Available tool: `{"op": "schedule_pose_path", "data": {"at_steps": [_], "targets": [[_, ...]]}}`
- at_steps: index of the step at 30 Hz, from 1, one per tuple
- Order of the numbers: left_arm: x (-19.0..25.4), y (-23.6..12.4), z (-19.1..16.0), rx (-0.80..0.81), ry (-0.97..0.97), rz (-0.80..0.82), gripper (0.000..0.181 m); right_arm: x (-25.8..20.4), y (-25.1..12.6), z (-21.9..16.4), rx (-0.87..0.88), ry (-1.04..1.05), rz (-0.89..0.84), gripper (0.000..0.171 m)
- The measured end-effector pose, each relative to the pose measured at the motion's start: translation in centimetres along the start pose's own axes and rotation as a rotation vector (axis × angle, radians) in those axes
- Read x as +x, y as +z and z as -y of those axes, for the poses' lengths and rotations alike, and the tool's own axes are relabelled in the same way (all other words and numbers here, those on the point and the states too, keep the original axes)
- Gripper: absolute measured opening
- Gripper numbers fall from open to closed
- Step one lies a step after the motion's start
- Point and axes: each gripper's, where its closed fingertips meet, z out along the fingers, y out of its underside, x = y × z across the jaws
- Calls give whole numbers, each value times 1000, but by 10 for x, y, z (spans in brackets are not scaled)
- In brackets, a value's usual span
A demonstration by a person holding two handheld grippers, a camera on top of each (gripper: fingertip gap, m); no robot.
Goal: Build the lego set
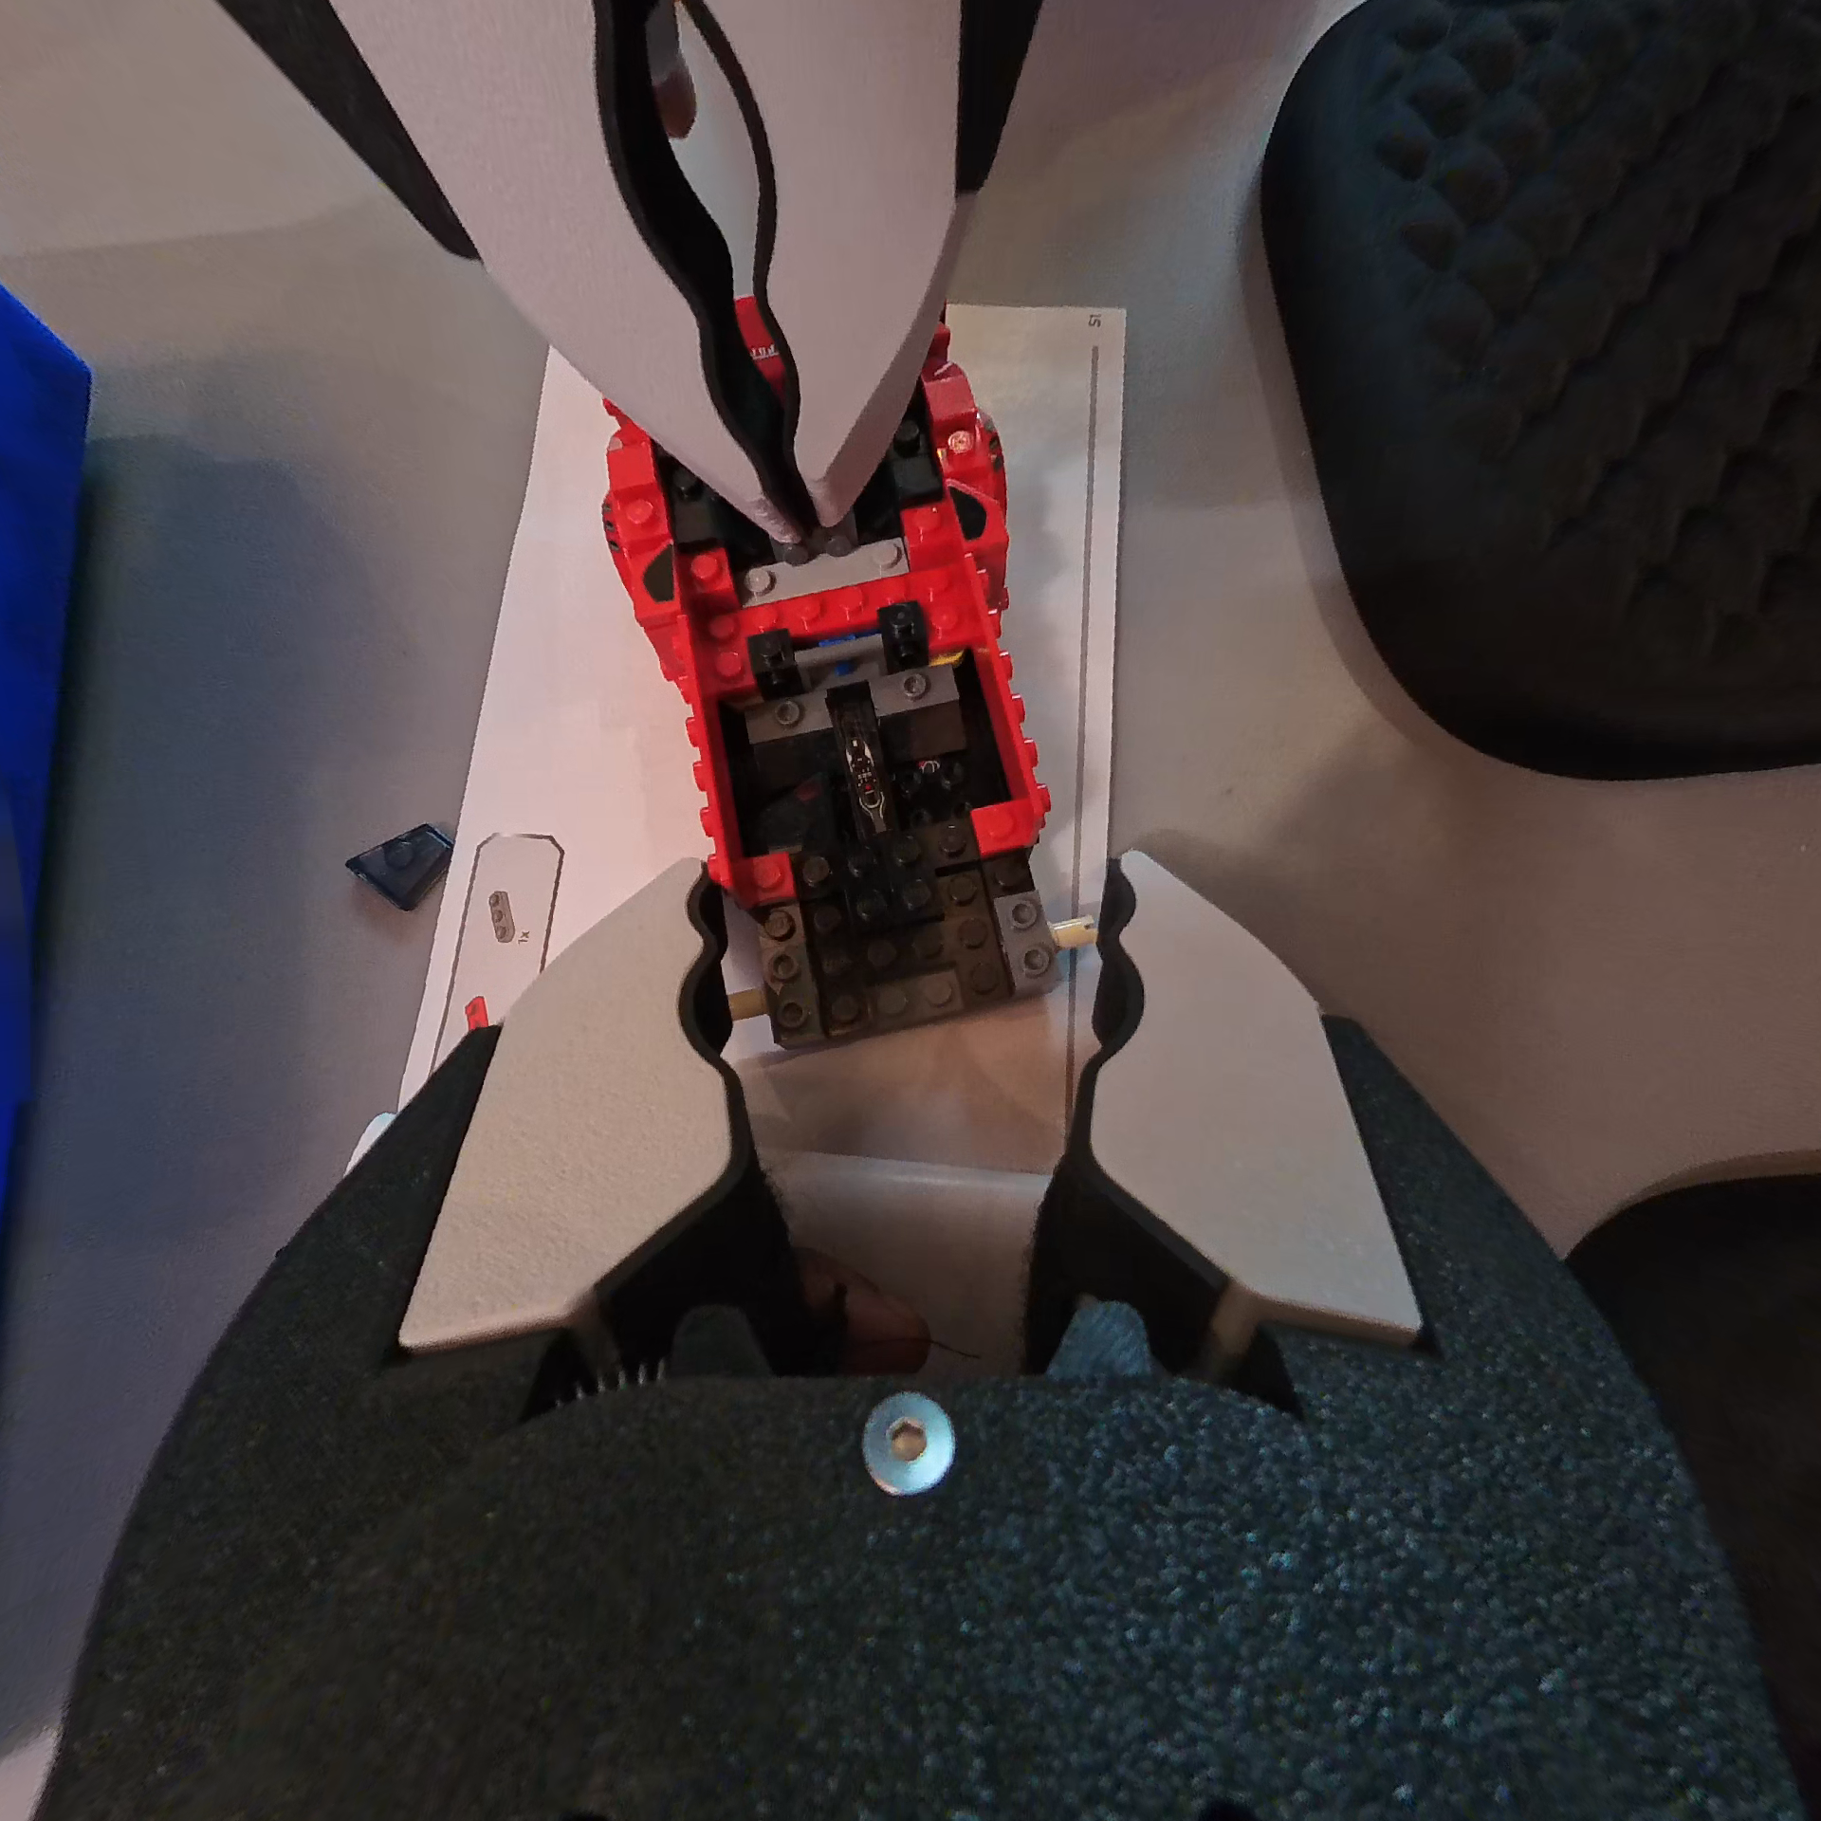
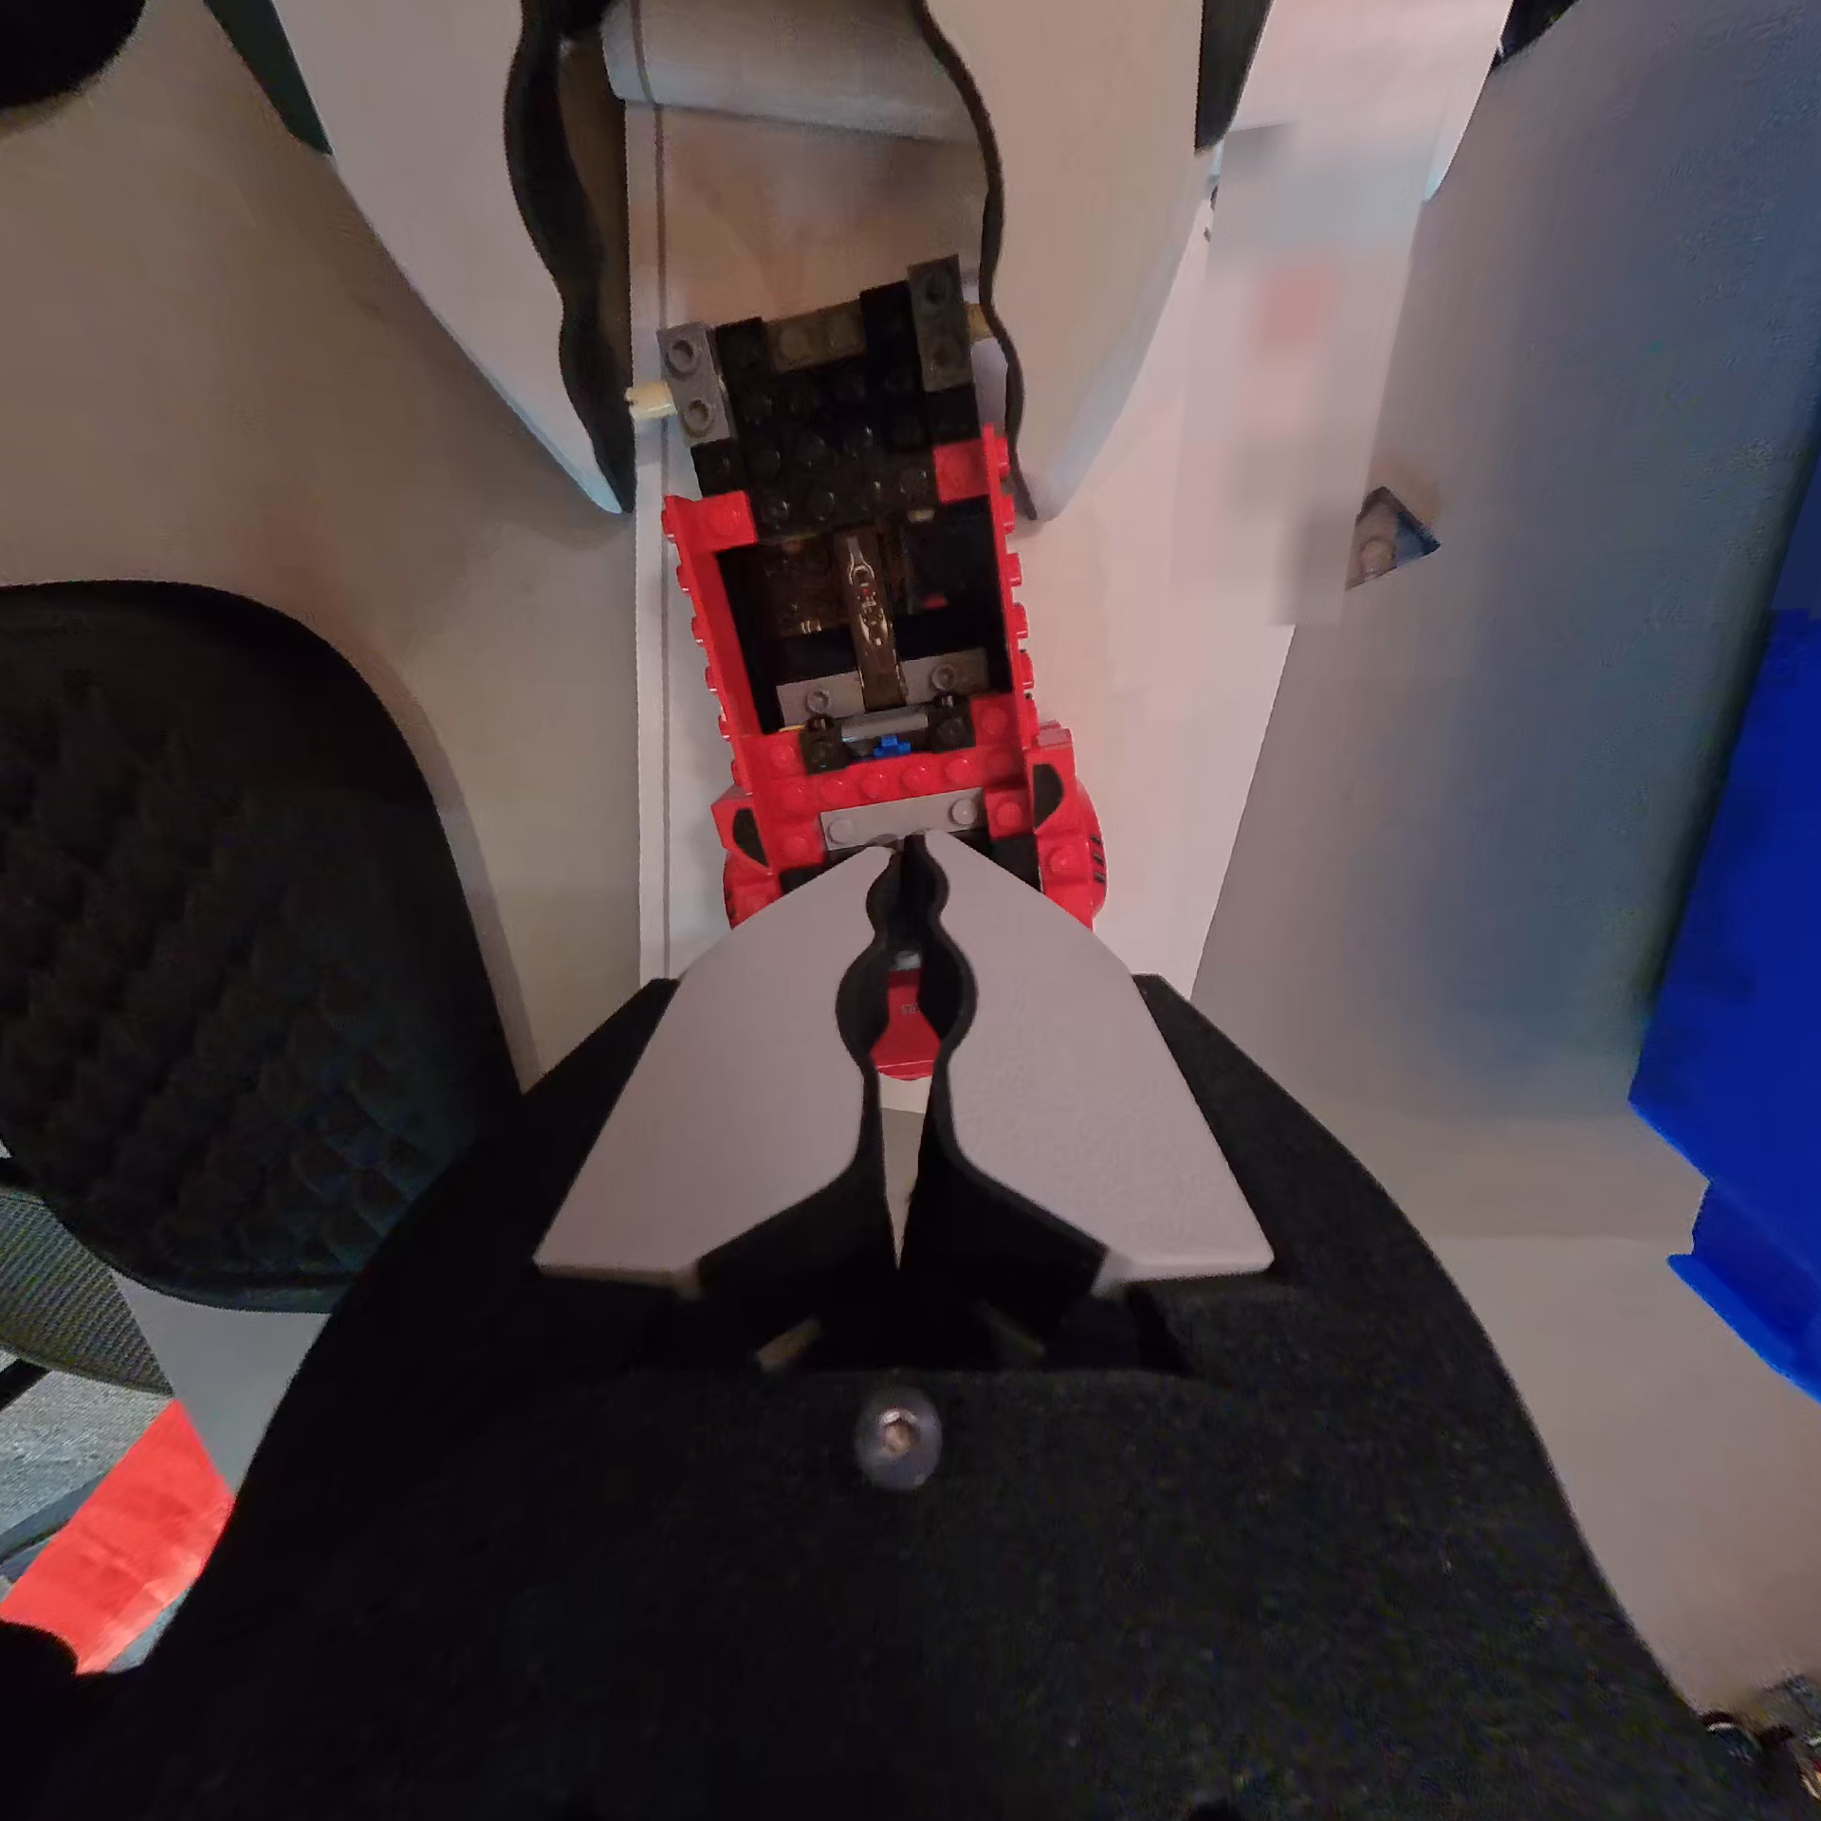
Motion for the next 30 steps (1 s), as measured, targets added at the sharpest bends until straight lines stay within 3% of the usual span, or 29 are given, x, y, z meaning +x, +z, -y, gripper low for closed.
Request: {"op": "schedule_pose_path", "data": {"at_steps": [7,10,13,23,28,30], "targets": [[0,0,0,3,4,0,73,-1,-2,-3,-10,-61,-37,0],[0,0,0,4,4,-1,73,-2,-23,12,142,-31,-50,0],[0,0,0,-1,7,1,73,4,-22,-12,21,-24,-95,0],[0,0,0,-1,9,5,72,3,-14,-15,15,-25,-79,0],[1,0,0,12,9,5,72,-11,-47,-15,258,42,-15,82],[1,0,0,12,10,0,73,-11,-36,-28,299,6,-40,87]]}}
